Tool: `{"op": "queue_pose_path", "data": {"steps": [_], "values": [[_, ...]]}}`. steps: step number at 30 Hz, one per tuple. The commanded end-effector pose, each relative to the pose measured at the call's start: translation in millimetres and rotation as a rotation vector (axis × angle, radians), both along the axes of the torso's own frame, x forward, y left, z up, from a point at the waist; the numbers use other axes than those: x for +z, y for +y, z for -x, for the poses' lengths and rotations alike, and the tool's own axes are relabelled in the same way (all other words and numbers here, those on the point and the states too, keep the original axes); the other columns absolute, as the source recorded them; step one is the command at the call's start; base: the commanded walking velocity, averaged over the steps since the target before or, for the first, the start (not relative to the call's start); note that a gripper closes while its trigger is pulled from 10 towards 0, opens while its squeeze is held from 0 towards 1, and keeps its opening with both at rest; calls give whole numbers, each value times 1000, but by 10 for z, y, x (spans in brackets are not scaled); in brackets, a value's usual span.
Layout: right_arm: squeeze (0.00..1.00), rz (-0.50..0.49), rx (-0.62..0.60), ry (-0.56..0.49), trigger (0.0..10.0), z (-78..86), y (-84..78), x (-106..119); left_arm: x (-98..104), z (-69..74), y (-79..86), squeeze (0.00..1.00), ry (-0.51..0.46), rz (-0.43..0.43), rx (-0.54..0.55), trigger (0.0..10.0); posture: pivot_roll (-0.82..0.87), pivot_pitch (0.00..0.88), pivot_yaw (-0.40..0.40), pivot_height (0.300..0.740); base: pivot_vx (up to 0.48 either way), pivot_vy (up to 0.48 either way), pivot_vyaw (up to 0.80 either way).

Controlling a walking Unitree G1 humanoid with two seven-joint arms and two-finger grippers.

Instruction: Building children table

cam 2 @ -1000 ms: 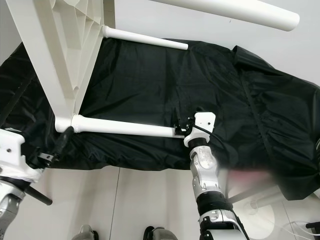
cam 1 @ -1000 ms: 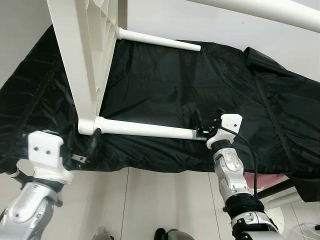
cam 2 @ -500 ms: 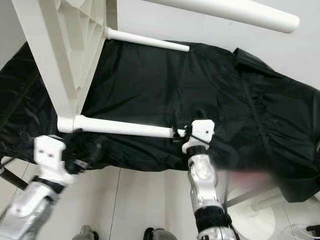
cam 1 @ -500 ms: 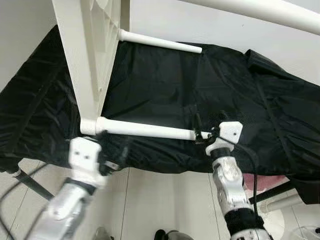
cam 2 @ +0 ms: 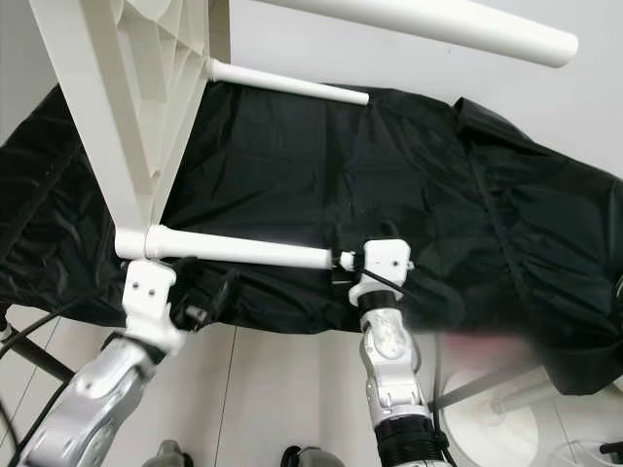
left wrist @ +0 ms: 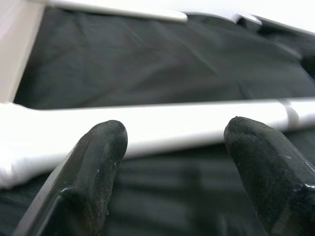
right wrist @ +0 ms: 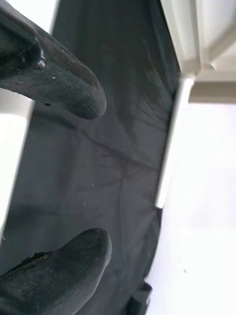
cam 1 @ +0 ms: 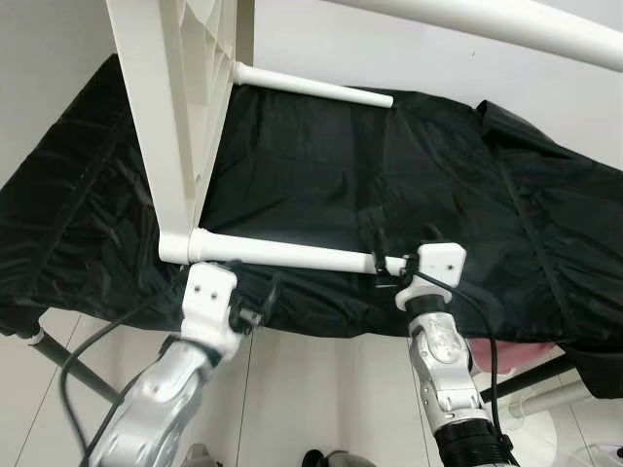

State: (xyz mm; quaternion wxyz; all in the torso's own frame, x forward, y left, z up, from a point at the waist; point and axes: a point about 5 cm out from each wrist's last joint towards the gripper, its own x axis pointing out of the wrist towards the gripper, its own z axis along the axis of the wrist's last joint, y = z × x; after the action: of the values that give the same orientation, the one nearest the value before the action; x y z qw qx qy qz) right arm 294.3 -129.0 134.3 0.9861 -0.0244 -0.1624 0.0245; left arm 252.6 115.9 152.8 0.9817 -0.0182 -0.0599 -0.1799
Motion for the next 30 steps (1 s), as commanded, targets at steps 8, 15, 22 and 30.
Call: {"op": "queue_pose_path", "data": {"steps": [8,15,22,30], "values": [[0,3,-32,22,10000,17,-43,-2,-16,-209,-19,0,-3,-9,170,10000,92,105,-109,740,0,0,0],[0,-151,-91,45,10000,47,-222,77,44,-220,215,0,20,108,196,10000,77,114,-107,740,0,0,0],[0,-66,-168,94,10000,104,-335,47,35,-146,407,0,69,83,155,10000,74,119,-100,740,0,0,0],[0,-37,-88,157,10000,142,-394,-49,81,-147,356,0,101,206,117,10000,72,124,-90,740,0,0,0]]}}
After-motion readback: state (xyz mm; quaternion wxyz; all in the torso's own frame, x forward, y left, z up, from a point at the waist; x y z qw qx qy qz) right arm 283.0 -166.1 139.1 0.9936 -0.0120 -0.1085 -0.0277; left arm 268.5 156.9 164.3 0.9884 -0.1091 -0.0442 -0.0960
